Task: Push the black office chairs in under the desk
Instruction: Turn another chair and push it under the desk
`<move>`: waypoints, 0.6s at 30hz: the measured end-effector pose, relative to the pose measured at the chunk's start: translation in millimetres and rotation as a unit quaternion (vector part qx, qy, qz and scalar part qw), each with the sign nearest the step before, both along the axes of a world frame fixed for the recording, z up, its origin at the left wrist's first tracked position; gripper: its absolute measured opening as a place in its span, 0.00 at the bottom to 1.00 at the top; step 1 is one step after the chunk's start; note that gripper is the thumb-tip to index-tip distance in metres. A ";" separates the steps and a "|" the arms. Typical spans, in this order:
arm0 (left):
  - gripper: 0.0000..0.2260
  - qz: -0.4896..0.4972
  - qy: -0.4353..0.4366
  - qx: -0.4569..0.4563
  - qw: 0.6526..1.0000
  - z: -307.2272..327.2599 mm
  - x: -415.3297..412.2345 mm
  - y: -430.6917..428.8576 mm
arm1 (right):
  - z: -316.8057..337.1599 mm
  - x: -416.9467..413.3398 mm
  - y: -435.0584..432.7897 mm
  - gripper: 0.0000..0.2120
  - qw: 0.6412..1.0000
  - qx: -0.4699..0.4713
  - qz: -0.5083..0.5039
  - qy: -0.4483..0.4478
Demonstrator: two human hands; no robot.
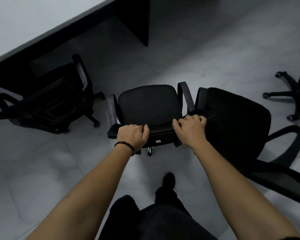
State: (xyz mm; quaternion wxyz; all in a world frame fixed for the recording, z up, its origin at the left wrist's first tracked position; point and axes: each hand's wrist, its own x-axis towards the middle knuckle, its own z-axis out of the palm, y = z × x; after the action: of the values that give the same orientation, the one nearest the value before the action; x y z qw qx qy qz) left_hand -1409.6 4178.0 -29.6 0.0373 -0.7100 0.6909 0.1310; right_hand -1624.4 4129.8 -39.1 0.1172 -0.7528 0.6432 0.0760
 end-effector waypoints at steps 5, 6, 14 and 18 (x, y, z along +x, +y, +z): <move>0.24 0.026 0.005 -0.008 1.000 -3.8 -6.4 -62.8 | -0.2 -4.3 -75.0 0.29 0.999 0.013 0.032 0.013; 0.24 0.029 0.007 -0.010 1.000 -4.2 -6.9 -75.2 | -0.1 -4.6 -89.6 0.29 0.999 0.011 0.034 0.014; 0.27 0.020 0.024 0.021 0.999 -3.6 3.3 -195.7 | 2.8 5.3 -216.4 0.28 0.998 0.007 0.057 0.020; 0.32 0.028 0.049 0.108 0.993 -1.0 33.5 -268.3 | 5.6 23.6 -286.0 0.27 0.999 0.006 0.048 0.010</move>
State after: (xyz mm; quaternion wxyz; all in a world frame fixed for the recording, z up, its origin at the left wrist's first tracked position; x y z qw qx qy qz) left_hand -1376.2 3909.7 -30.6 0.0766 -0.7134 0.6538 0.2402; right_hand -1600.8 3843.8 -33.4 0.1114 -0.7815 0.6069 0.0928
